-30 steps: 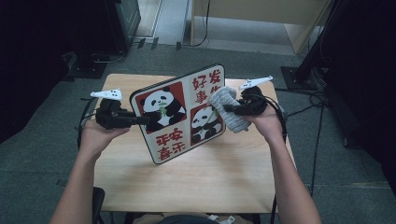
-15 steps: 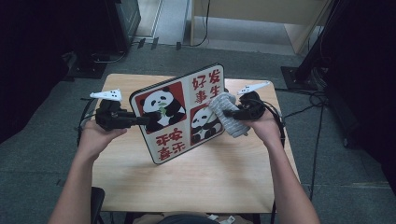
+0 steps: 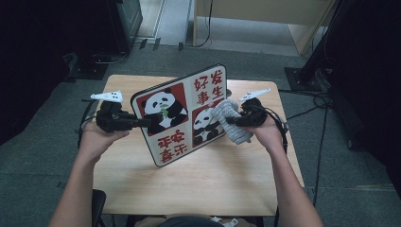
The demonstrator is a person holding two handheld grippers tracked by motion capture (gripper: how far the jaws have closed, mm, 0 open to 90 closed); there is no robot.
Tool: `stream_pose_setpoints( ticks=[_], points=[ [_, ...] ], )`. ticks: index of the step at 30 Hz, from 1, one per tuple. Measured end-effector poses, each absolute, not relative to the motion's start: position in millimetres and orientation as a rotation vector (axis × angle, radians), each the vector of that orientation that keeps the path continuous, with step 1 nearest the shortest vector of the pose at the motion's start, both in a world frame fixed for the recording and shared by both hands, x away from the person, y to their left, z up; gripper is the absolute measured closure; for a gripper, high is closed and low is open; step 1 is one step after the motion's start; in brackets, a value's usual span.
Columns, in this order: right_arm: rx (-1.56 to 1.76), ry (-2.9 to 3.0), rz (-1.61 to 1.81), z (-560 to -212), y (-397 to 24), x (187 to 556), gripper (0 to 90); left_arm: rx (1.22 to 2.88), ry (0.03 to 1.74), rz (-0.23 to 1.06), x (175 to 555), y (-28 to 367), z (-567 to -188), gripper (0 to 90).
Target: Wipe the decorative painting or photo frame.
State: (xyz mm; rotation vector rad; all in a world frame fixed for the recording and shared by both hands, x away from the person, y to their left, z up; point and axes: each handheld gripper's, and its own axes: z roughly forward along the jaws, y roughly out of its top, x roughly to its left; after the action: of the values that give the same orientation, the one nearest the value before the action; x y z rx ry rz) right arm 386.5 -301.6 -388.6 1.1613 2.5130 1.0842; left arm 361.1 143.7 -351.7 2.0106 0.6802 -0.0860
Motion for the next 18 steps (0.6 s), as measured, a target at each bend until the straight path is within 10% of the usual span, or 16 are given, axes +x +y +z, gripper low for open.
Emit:
stream_pose_setpoints(
  ticks=[18],
  points=[
    [1.199, 2.564, 1.046, -414, -301, 380, 68.8, 1.985, 0.693, -0.107, 361, 144, -354, 78.0]
  ],
)
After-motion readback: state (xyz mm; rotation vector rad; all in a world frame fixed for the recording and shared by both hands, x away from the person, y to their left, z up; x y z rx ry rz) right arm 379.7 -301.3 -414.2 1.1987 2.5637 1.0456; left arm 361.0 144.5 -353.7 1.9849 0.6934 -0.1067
